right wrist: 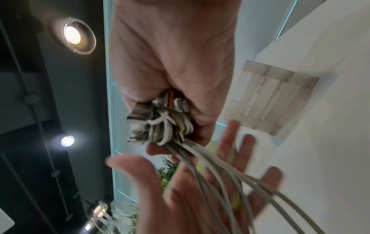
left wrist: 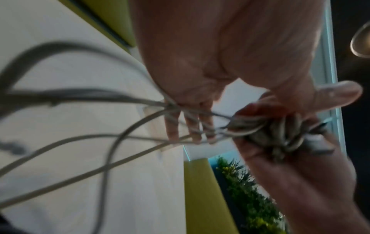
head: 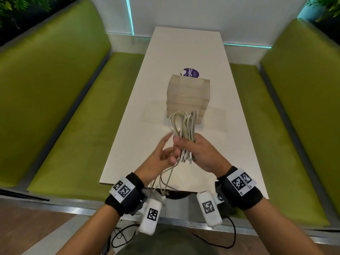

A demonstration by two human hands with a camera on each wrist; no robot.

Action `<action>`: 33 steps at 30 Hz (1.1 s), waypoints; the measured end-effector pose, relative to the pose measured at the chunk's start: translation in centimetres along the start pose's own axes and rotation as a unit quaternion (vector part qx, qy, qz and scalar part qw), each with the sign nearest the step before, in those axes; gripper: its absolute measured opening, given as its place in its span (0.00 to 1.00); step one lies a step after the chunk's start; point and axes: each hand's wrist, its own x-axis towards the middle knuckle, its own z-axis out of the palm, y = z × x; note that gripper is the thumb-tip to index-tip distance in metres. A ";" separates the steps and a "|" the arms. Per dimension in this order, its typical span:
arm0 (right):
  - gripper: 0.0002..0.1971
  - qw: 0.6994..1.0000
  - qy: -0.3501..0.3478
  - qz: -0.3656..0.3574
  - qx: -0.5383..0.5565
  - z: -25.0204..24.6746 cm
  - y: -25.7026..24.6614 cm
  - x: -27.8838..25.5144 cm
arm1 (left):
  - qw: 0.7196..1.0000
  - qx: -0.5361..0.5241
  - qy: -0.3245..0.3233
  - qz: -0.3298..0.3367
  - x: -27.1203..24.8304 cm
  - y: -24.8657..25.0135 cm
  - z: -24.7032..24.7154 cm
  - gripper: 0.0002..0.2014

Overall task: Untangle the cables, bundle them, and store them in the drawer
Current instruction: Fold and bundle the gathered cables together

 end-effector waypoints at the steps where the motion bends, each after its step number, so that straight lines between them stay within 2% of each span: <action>1: 0.14 0.999 0.010 -0.001 0.035 -0.2 -0.3 0.1 | 0.998 0.050 -0.024 -0.002 -0.2 -0.4 0.2 0.35; 2: 0.13 0.997 0.021 0.000 0.070 -0.3 -0.5 0.2 | 0.996 0.088 -0.033 0.002 -0.3 -0.4 0.7 0.24; 4: 0.11 0.992 0.037 -0.007 0.121 -0.4 -0.9 0.4 | 0.995 0.097 -0.013 0.017 -0.3 -0.2 1.4 0.17; 8: 0.11 0.986 0.058 -0.035 0.150 -0.6 -1.4 0.7 | 0.998 0.050 0.014 0.019 -0.4 0.3 2.0 0.21; 14: 0.10 0.989 0.068 -0.038 0.126 -1.2 -2.1 0.6 | 0.998 0.031 -0.056 -0.022 -0.7 -0.4 0.7 0.18; 18: 0.10 0.997 0.059 -0.038 0.042 -1.7 -2.1 0.3 | 0.997 0.019 -0.037 -0.064 -0.6 -0.1 -0.2 0.18; 22: 0.11 0.995 0.062 -0.047 -0.054 -2.8 -3.0 -0.1 | 0.991 0.076 -0.084 -0.072 -0.9 0.3 -1.4 0.18; 25: 0.15 0.983 0.056 -0.028 -0.174 -3.8 -3.9 -0.2 | 0.990 0.101 -0.075 -0.059 -1.1 0.7 -1.7 0.18; 29: 0.09 0.944 -0.063 0.066 -0.316 -3.9 -4.2 0.1 | 0.991 0.108 -0.076 -0.018 -1.1 1.3 -1.7 0.17; 33: 0.10 0.906 -0.141 0.139 -0.374 -3.4 -3.4 0.2 | 0.985 0.127 -0.113 -0.012 -1.0 2.0 -1.3 0.16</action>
